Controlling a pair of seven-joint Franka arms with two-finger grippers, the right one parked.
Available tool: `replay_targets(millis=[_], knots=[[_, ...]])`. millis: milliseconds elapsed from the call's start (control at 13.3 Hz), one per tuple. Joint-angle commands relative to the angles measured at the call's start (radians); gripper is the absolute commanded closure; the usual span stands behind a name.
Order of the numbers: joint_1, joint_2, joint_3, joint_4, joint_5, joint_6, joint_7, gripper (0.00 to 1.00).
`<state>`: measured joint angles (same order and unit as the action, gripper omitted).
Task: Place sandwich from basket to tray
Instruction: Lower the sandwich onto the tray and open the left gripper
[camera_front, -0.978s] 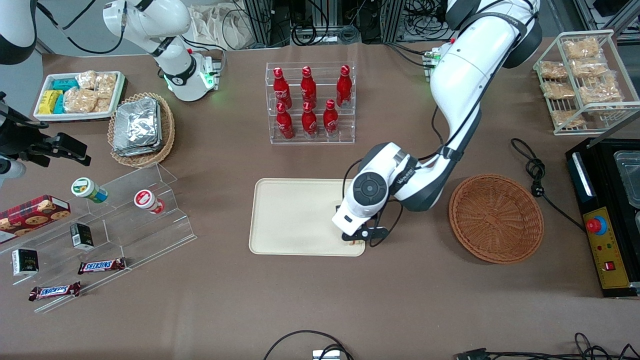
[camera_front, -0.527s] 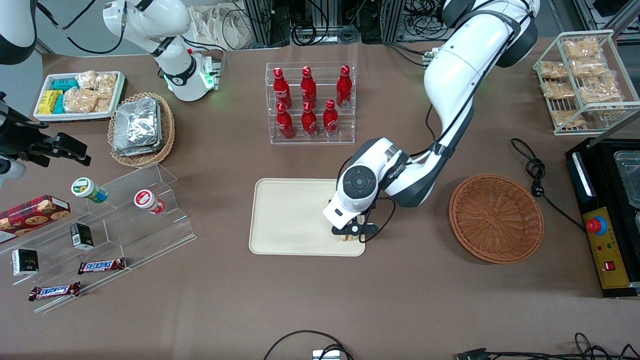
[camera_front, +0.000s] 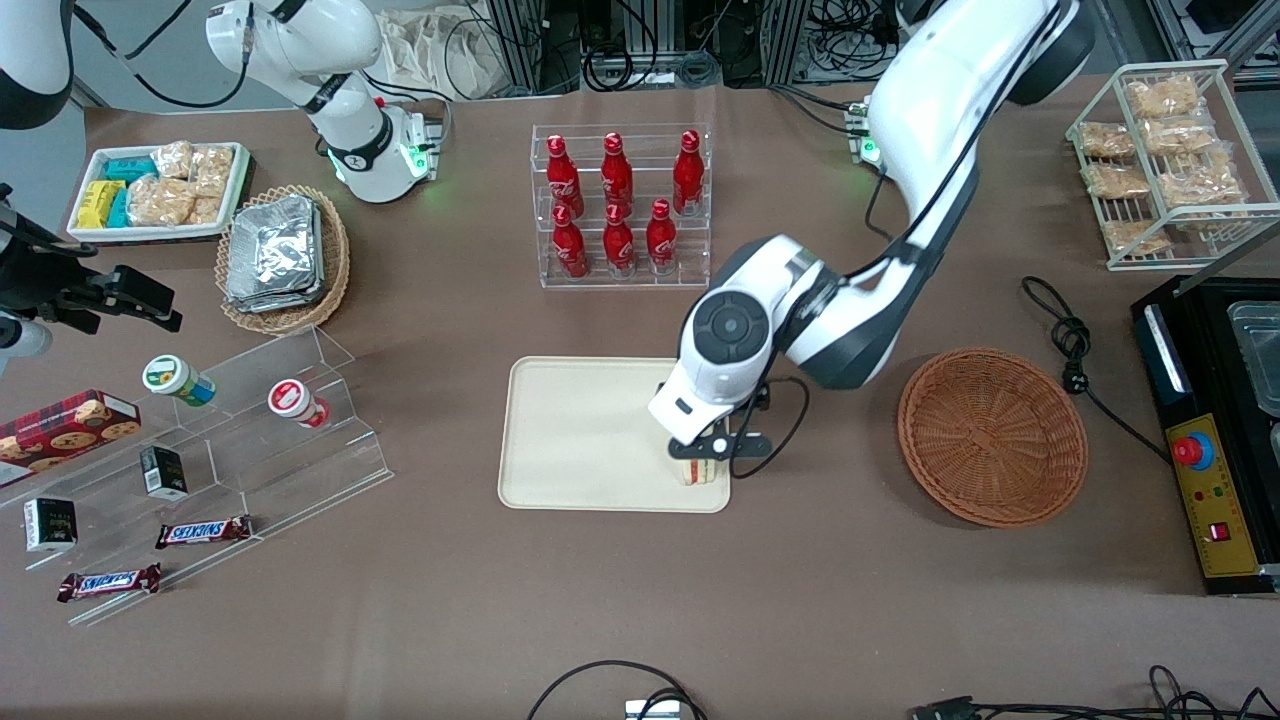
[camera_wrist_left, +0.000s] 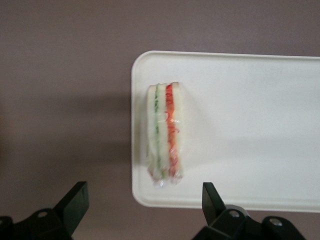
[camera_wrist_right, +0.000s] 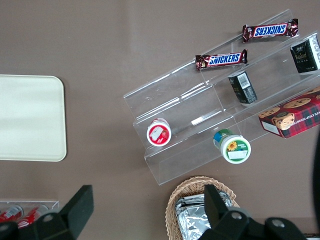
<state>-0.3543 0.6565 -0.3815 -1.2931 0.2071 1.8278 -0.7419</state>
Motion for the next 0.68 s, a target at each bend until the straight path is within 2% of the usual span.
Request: replay_targets(millis=[0,151,301,452,602], knots=[[0.058,-0.215,0.006,-0.22,-0.009,-0.013,0.012,0.0],[0.074,-0.377,0.006,-0.381,-0.012,-0.013,0.012,0.0],[0.077,-0.513,0.009,-0.512,-0.046,-0.015,0.015,0.0],[0.127,-0.613,0.009,-0.58,-0.081,-0.024,0.112,0.0],[0.22,-0.653,0.012,-0.578,-0.139,-0.062,0.237,0.0]])
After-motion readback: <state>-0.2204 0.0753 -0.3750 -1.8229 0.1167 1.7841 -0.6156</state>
